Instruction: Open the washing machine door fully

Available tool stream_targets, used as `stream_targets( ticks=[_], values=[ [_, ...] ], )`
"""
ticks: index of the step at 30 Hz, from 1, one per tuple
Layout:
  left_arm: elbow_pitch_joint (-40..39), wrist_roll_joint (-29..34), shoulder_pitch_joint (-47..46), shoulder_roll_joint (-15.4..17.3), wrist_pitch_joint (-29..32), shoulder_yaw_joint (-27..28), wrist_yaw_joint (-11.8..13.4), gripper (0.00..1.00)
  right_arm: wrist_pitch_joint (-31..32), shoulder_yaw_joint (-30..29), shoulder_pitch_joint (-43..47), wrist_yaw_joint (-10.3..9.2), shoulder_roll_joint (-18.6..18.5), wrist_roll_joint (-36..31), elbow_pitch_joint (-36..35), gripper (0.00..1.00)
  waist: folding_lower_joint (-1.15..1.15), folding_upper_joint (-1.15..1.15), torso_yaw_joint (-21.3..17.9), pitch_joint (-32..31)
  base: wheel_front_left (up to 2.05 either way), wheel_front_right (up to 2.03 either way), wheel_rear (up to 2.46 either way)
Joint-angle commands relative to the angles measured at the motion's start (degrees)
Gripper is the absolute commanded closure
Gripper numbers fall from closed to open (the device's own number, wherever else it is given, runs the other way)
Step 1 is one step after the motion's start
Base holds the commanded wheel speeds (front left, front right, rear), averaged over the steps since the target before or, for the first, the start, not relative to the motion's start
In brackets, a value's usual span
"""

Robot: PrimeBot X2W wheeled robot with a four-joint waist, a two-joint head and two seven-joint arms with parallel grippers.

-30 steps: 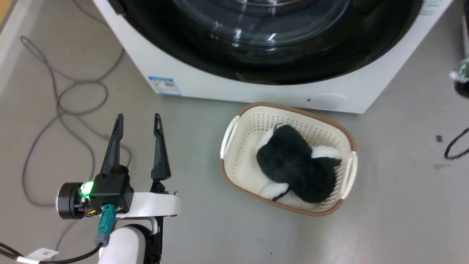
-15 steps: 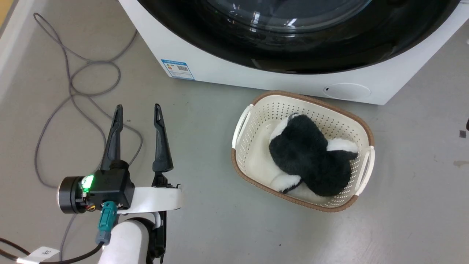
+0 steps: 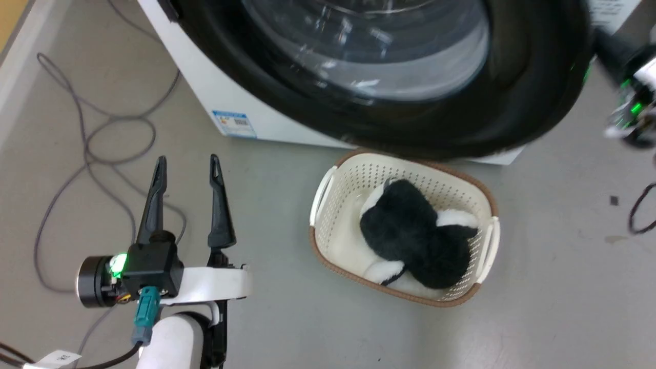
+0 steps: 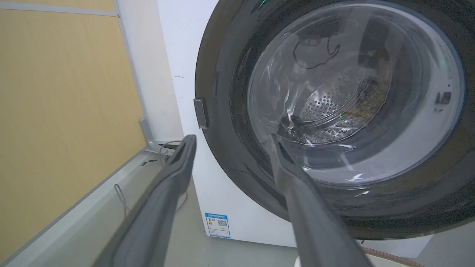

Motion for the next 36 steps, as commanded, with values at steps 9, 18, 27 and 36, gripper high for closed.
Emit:
stream_targets(
  ticks=[9, 18, 27, 36],
  values=[
    [0.8, 0.9, 3.8, 0.1, -0.3, 1.9, -1.0, 0.0, 6.2, 3.6, 10.2, 0.06, 2.5, 2.0, -7.0, 1.0, 0.0, 0.0, -2.7, -5.4, 0.0, 0.0, 0.0],
    [1.6, 1.4, 7.0, 0.5, -0.3, 2.4, -1.9, 0.0, 10.4, 5.9, 21.9, 0.06, 3.6, 4.6, -18.5, 1.0, 0.0, 0.0, -3.9, -9.5, 0.0, 0.0, 0.0],
    [3.6, 1.7, 9.2, 0.7, -0.3, 2.4, -2.1, 0.0, 12.9, 10.6, 33.3, 0.06, 8.3, 6.4, -29.7, 1.0, 0.0, 0.0, -3.9, -12.8, 0.0, 0.0, 0.0],
    [4.3, 1.6, 10.4, 0.7, -0.3, 2.3, -1.9, 0.0, 14.7, 16.0, 40.4, 0.06, 11.9, 6.0, -36.2, 1.0, 0.0, 0.0, -3.5, -14.3, 0.0, 0.0, 0.0]
  ],
)
